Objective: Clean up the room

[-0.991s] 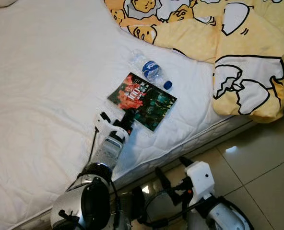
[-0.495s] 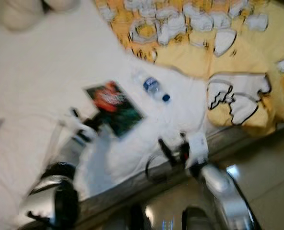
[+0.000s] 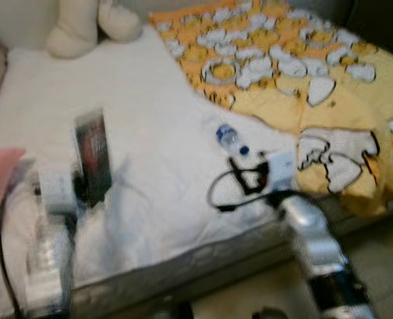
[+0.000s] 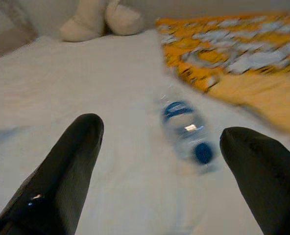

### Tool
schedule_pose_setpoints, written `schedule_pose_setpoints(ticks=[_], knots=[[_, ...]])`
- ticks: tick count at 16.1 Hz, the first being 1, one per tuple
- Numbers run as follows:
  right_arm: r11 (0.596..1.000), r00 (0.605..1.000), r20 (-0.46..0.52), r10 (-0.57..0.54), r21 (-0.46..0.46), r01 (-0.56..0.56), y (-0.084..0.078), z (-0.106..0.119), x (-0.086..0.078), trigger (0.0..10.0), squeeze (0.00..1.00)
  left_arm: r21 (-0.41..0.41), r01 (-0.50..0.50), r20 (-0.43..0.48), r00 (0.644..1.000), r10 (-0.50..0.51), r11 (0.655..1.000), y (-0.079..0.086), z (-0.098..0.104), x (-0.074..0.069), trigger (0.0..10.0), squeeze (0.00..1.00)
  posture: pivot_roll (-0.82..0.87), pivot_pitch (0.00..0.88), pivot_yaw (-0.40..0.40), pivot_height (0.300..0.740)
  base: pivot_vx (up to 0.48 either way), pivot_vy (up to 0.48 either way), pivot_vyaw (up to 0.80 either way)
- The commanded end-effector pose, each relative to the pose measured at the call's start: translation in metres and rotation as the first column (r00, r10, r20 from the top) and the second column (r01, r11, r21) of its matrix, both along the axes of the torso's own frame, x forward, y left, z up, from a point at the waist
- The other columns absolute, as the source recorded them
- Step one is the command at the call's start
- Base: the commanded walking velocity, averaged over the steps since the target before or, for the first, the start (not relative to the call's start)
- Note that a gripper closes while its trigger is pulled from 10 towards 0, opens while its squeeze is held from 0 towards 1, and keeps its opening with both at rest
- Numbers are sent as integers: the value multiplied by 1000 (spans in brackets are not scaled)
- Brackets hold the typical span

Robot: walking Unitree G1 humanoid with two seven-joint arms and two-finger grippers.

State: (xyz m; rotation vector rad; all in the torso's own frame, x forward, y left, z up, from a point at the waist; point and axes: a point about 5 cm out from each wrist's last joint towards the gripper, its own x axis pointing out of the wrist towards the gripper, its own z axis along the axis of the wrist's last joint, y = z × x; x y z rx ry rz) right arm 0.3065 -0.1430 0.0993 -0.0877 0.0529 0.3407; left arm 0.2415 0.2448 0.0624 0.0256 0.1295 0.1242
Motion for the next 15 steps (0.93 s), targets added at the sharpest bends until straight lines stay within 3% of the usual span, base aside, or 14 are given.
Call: schedule_pose_setpoints(ticks=[1,2,3,6,7,8,9,11,15], knots=[[998,998,62,-10,-66,14,4,8,5,10000,0,-7,-8,103,995,8,1000,-6,22,0,0,0,-83,0,142,740,0,0,0],[998,998,68,-10,-68,15,4,9,6,10000,0,-15,-2,116,993,4,1000,-12,25,-3,0,0,-82,0,140,740,0,0,0],[990,989,92,-114,-74,121,-6,12,8,10000,0,37,64,152,986,-69,997,-33,34,-3,0,0,-88,0,131,740,0,0,638],[960,974,113,-195,-182,214,-13,5,3,10000,0,108,117,170,976,-134,987,-55,40,4,0,0,-107,0,120,740,0,0,602],[945,974,126,-187,-249,213,-12,1,0,10000,0,130,137,161,974,-157,982,-60,39,9,1176,0,-116,0,116,740,0,0,456],[931,972,135,-194,-286,226,-12,-1,-1,10000,0,138,148,158,973,-169,979,-63,40,14,1176,0,-121,0,114,740,0,0,456],[923,968,121,-221,-295,248,-16,-3,2,10000,0,140,132,149,977,-153,981,-63,42,27,10000,0,-135,0,123,740,0,0,0],[955,974,104,-200,-201,217,-16,1,5,10000,0,110,105,142,983,-120,988,-65,42,36,10000,0,-138,0,123,740,0,0,250],[979,985,85,-148,-128,158,-9,0,10,10000,0,46,68,115,991,-73,997,-75,37,36,10000,0,-139,0,128,740,0,0,461]])
